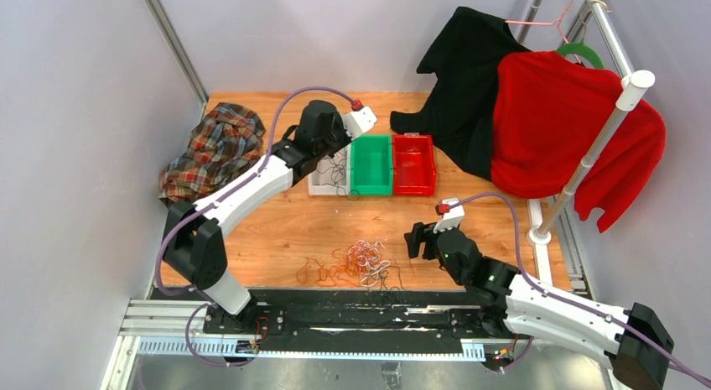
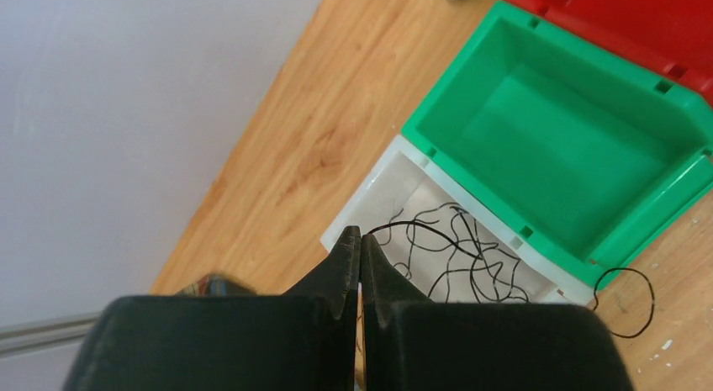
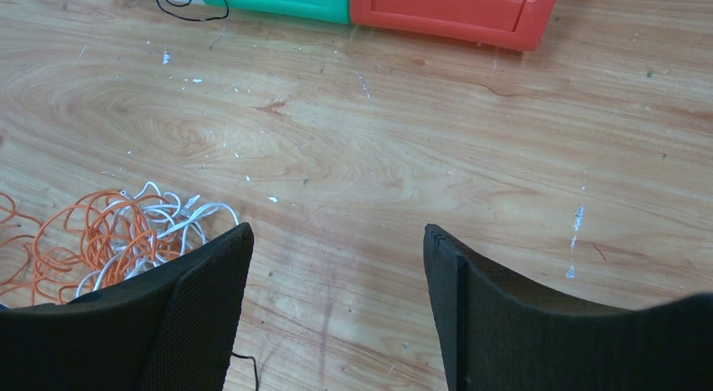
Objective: Untangle the cables
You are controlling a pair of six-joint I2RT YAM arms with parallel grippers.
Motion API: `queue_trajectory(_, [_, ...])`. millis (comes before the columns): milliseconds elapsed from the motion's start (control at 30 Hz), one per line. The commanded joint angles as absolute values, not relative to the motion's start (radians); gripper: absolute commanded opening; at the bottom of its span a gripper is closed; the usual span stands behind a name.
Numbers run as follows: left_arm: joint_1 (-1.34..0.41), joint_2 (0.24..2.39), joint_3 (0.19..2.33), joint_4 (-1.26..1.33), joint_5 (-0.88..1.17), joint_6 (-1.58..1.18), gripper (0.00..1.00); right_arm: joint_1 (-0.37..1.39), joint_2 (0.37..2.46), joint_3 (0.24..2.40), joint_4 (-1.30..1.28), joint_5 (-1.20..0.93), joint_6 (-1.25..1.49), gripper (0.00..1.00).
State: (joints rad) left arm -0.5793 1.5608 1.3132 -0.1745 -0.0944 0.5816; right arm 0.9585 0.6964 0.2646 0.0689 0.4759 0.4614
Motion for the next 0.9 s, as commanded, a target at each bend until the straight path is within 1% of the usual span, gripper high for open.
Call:
queue_trajectory(0, [-0.581,1.625,1.323,-0.126,-0.155,0.6,0.0,0.946,0.678,0.253,0.056,0.506,0.485,0.74])
queue_trajectory(233, [-0.58,1.718,1.301,-0.063,-0.218,0.659,0.0,0.946,0.685,0.248,0.051,0.509,0.491,0.74])
queue_trajectory(467, [-0.575,1.85,1.324,-0.031,-0.29,0.665,0.0,0.945,0.695,0.265,0.053,0.512,0.489,0.74])
queue_trajectory(733, [-0.563,1.918,1.354,-0.064,-0.255,0.577,0.01,0.945,0.693,0.281,0.044,0.512,0.479,0.74])
queue_trajectory(767, [-0.562,1.922,1.361,-0.069,-0.255,0.569,0.05,0.945,0.692,0.283,0.044,0.512,0.478,0.74])
queue_trajectory(833, [-0.554,1.925,1.384,-0.097,-0.234,0.552,0.24,0.945,0.69,0.284,0.041,0.514,0.475,0.74])
queue_trajectory(867, [-0.549,1.924,1.402,-0.116,-0.223,0.536,0.36,0.945,0.689,0.286,0.04,0.514,0.473,0.74])
